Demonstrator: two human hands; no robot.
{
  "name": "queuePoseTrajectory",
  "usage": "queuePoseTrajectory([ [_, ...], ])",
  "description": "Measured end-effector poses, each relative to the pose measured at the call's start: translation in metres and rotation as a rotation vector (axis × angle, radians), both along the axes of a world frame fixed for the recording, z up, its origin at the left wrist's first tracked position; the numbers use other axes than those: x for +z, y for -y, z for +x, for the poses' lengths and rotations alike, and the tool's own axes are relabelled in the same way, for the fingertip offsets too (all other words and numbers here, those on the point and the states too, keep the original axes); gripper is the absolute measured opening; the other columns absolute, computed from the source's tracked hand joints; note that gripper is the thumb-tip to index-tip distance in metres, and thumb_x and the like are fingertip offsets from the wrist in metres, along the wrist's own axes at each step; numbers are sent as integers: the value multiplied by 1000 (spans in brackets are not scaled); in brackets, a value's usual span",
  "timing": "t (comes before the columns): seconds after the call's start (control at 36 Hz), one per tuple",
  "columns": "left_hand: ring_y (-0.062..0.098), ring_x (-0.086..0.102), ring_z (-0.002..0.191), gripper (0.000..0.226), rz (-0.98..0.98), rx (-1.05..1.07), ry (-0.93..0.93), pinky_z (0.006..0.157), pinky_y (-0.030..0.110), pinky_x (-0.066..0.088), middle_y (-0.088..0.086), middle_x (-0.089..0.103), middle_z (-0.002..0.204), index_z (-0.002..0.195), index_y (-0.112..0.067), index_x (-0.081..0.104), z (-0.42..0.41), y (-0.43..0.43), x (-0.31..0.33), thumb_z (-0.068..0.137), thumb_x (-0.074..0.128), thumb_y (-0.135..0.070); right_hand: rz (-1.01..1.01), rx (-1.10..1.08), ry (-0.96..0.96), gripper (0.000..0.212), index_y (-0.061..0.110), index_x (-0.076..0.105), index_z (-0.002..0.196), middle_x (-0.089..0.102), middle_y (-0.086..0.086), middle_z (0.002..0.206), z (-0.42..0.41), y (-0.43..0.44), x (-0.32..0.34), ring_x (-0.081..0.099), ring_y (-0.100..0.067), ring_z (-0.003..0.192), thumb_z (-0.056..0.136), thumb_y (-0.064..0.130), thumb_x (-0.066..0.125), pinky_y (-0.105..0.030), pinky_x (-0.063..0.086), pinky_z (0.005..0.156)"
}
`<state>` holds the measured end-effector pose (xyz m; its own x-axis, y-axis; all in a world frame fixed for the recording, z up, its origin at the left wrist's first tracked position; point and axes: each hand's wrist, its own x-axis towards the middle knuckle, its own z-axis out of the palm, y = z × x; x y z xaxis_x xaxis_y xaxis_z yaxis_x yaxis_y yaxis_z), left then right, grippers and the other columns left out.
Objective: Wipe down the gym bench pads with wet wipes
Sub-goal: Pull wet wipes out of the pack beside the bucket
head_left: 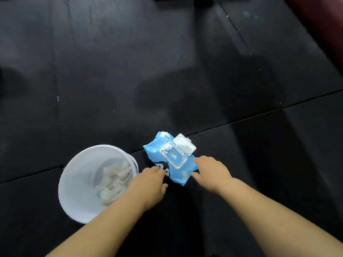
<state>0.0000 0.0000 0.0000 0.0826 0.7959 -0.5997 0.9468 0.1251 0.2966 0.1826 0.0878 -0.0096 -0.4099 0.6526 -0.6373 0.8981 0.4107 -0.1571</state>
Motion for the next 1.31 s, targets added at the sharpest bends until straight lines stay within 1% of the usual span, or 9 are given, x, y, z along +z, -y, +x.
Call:
queuePoseTrajectory([
  [0.25,23,35,115,29,178,157,-71,83,29,38,2,35,128,119,-14,41,5,-20,-69,90,43,-16,95,96,-138,53,24,26,146,27,4,149,-17,3,-69,36,-23,126,97,38,43,-38,40,97],
  [0.42,42,-7,141,71,94,35,-196,112,40,23,12,-9,156,150,-16,-3,22,-36,-88,95,40,-22,105,126,-119,49,38,23,144,10,9,156,9,12,-83,34,-23,123,98,30,37,-34,36,91],
  [0.5,43,0,141,71,108,-9,-233,113,41,22,12,-4,157,150,-16,-1,25,-39,-98,94,42,-27,136,133,-145,44,37,30,140,15,7,155,14,15,-85,37,-24,119,97,30,37,-33,34,85],
  [0.58,29,35,125,67,203,-11,-235,94,34,37,11,17,152,147,-17,16,24,-35,-102,89,47,-29,205,174,-162,35,33,38,133,25,4,149,12,16,-83,40,-25,111,98,34,34,-33,33,80],
  [0.75,23,54,102,54,216,-33,-179,80,33,40,2,41,131,138,-24,32,24,-20,-92,88,51,-32,256,218,-155,27,33,54,118,41,5,133,17,21,-86,42,-24,103,97,37,38,-33,32,74],
  [0.92,20,54,101,38,158,23,-21,86,33,42,-5,49,116,127,-33,46,24,3,-88,90,52,-36,351,251,-219,3,34,66,74,62,5,92,38,23,-89,52,-21,67,73,37,67,-28,32,51],
  [1.06,18,49,109,35,138,212,101,91,32,43,-7,50,115,121,-30,48,25,18,-95,88,58,-34,338,116,-332,8,24,70,75,60,2,91,36,34,-95,50,-23,72,78,31,73,-34,42,54],
  [1.17,18,38,111,37,178,334,100,94,30,37,-4,46,121,121,-25,47,31,22,-102,88,61,-35,402,110,-427,15,26,72,69,58,4,77,21,41,-101,51,-22,62,63,25,86,-28,33,51],
  [1.31,20,28,113,48,195,354,61,98,29,31,0,33,125,127,-24,42,35,24,-107,86,61,-41,486,242,-370,25,24,68,60,53,4,66,7,43,-111,46,-21,56,50,21,90,-26,25,52],
])
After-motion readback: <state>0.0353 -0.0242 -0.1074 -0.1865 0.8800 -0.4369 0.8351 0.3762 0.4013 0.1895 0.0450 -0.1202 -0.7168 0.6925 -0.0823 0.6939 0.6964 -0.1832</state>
